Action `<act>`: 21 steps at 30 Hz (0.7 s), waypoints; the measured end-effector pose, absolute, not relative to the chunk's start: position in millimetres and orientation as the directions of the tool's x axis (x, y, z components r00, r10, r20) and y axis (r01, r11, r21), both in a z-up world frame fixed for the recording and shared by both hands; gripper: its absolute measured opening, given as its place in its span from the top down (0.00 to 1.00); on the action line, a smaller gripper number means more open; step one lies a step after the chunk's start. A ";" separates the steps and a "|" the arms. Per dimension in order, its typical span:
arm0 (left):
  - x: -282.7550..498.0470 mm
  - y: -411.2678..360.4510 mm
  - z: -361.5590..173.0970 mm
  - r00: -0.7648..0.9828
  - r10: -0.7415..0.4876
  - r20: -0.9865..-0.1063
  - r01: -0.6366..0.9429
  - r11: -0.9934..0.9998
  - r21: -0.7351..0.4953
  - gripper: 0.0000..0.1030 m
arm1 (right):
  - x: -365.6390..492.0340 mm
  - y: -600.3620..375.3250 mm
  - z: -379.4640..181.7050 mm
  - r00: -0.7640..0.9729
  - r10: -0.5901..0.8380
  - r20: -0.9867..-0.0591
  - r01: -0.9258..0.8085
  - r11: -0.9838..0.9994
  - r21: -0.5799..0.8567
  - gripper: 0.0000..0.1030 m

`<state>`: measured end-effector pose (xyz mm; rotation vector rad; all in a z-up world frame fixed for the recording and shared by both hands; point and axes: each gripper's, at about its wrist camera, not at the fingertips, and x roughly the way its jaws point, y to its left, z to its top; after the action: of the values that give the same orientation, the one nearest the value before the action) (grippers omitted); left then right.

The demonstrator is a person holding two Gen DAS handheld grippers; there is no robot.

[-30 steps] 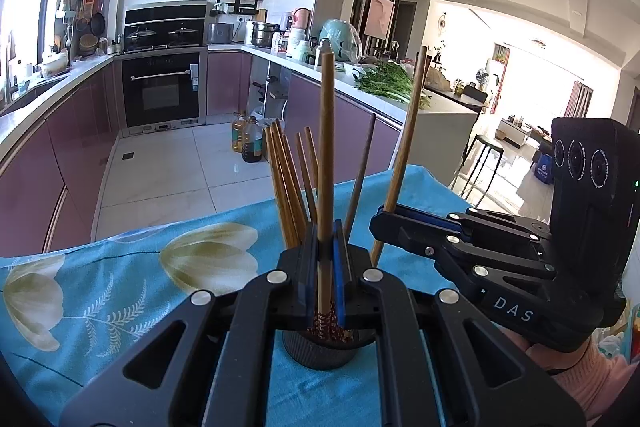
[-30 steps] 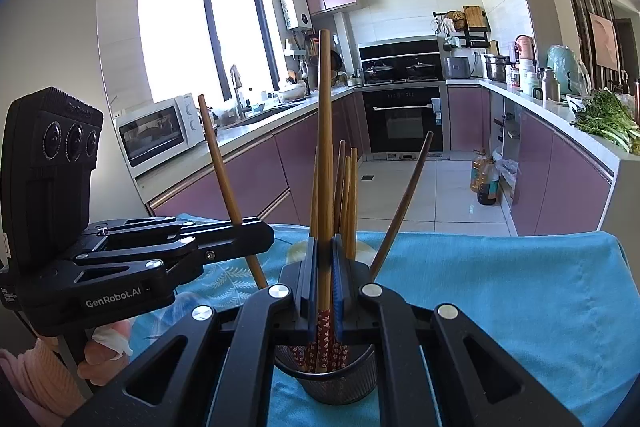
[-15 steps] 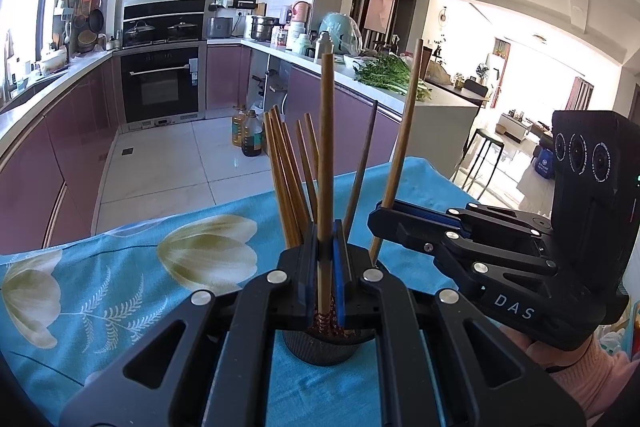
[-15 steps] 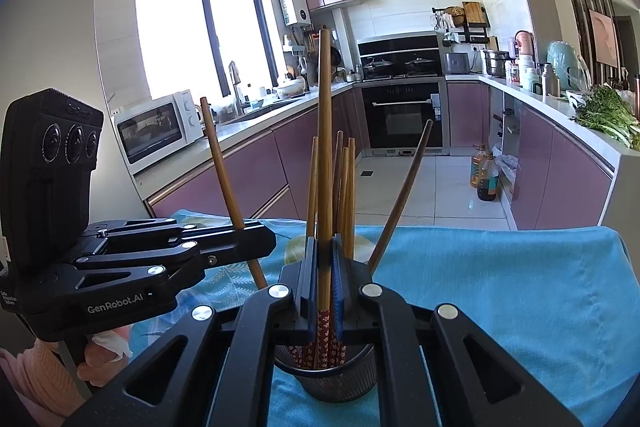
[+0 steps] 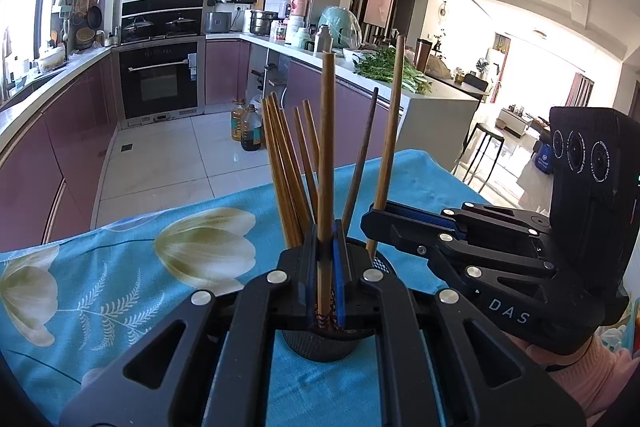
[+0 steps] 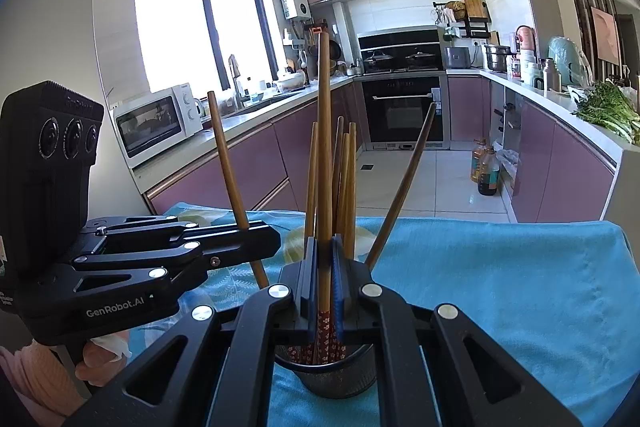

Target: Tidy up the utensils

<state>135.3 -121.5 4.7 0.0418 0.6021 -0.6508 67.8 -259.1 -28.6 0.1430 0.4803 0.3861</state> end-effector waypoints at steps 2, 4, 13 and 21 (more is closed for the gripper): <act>135.6 -121.7 4.1 0.633 -0.555 -0.539 0.579 0.802 -0.145 0.93 | 67.9 -259.5 -29.6 0.815 0.395 -0.424 -0.328 0.918 0.224 0.94; 135.8 -121.7 3.3 0.634 -0.554 -0.540 0.578 0.803 -0.145 0.93 | 67.6 -259.7 -30.0 0.814 0.395 -0.426 -0.328 0.918 0.224 0.94; 139.4 -124.6 -2.8 0.630 -0.545 -0.553 0.570 0.808 -0.148 0.93 | 68.0 -260.0 -33.5 0.810 0.395 -0.433 -0.327 0.918 0.225 0.94; 141.4 -126.1 -3.9 0.630 -0.539 -0.559 0.563 0.813 -0.149 0.93 | 68.8 -259.4 -36.2 0.805 0.396 -0.442 -0.329 0.918 0.223 0.94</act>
<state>141.4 -126.1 -3.9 0.0409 0.6269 -0.6310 68.8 -259.4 -36.2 0.1378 0.5031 0.3897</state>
